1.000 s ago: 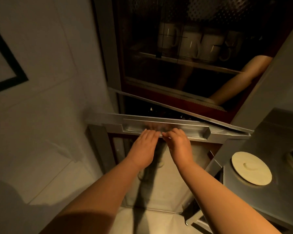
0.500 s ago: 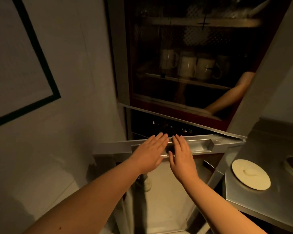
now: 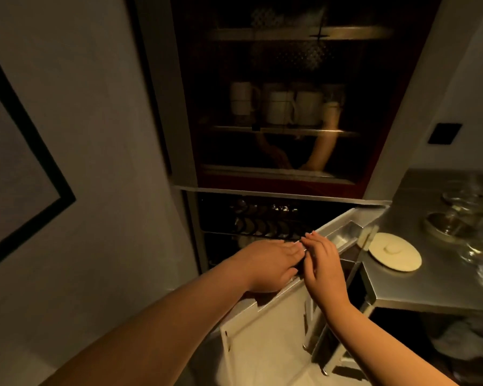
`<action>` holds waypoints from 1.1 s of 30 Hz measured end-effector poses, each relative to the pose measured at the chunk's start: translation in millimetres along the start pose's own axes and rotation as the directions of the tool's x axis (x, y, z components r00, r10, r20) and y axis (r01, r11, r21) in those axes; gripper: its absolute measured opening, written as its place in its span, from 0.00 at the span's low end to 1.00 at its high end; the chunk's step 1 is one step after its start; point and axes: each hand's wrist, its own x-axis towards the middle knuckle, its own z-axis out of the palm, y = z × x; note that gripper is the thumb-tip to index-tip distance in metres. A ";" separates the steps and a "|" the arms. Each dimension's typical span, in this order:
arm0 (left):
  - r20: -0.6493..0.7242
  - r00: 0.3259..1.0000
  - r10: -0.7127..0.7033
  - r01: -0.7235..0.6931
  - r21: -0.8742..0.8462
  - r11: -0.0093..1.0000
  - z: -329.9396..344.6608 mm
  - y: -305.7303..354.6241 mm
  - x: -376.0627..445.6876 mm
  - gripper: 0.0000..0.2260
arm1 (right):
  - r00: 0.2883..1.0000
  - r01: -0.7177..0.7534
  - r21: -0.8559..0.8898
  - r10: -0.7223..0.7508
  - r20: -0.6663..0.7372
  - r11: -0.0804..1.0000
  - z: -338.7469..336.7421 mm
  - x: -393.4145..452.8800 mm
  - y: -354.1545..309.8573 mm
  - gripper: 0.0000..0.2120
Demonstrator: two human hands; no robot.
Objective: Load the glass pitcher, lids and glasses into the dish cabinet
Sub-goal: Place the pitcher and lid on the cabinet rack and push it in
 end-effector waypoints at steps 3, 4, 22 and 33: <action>-0.014 0.998 0.066 -0.067 -0.023 0.998 5.9 2.5 0.2 0.23 | 0.999 -0.044 -0.023 0.044 -0.001 0.999 -7.9 -7.5 -1.7 0.12; -0.025 0.997 0.077 -0.078 -0.039 0.996 8.7 4.8 0.8 0.22 | 0.999 -0.049 -0.031 0.049 0.010 0.998 -12.3 -9.8 -1.6 0.13; -0.111 0.989 0.096 -0.117 -0.199 0.973 31.1 83.1 12.7 0.23 | 0.979 -0.018 -0.044 0.027 0.203 0.999 -100.3 -38.8 17.0 0.10; -0.215 0.944 0.251 -0.290 -0.174 0.941 31.8 89.1 48.2 0.19 | 0.950 -0.130 -0.056 0.141 0.278 0.990 -142.8 -50.7 34.7 0.11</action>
